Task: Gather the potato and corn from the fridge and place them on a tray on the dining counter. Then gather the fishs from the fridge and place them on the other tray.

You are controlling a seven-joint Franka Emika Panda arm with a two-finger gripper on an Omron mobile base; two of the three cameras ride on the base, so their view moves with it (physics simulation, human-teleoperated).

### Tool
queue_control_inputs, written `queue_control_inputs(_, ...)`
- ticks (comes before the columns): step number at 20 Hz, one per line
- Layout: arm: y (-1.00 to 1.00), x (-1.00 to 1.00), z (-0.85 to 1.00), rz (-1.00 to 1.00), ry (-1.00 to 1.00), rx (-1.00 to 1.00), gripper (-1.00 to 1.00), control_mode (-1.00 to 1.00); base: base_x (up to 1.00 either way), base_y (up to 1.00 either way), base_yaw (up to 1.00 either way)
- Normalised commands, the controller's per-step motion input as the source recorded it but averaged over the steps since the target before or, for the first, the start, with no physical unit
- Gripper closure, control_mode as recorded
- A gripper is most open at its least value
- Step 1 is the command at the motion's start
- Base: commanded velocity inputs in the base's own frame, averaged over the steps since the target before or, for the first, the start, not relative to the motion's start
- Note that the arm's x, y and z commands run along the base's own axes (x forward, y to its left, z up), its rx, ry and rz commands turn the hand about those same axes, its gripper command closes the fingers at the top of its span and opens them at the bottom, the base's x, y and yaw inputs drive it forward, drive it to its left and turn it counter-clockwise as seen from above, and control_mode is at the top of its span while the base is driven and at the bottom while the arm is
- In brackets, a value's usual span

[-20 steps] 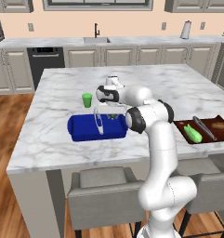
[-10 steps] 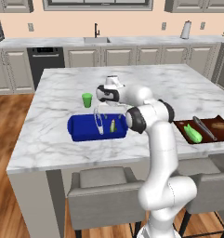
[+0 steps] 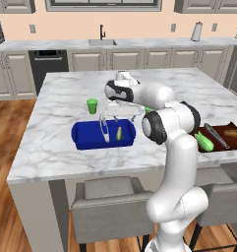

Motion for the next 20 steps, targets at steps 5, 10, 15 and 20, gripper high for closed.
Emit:
queue_control_inputs(5,-0.22,-1.00,0.57,0.00,-0.07,0.06,-1.00,-1.00,0.00,0.00,0.00)
queue_control_inputs(10,0.00,-1.00,0.45,0.00,-0.01,0.03,-1.00,-1.00,0.00,0.00,0.00)
queue_control_inputs(15,-0.08,-1.00,0.12,0.00,0.00,-0.03,-1.00,-1.00,0.00,0.00,0.00)
queue_control_inputs(20,-0.37,-1.00,0.20,-0.07,0.04,-0.01,-1.00,-1.00,0.00,0.00,0.00)
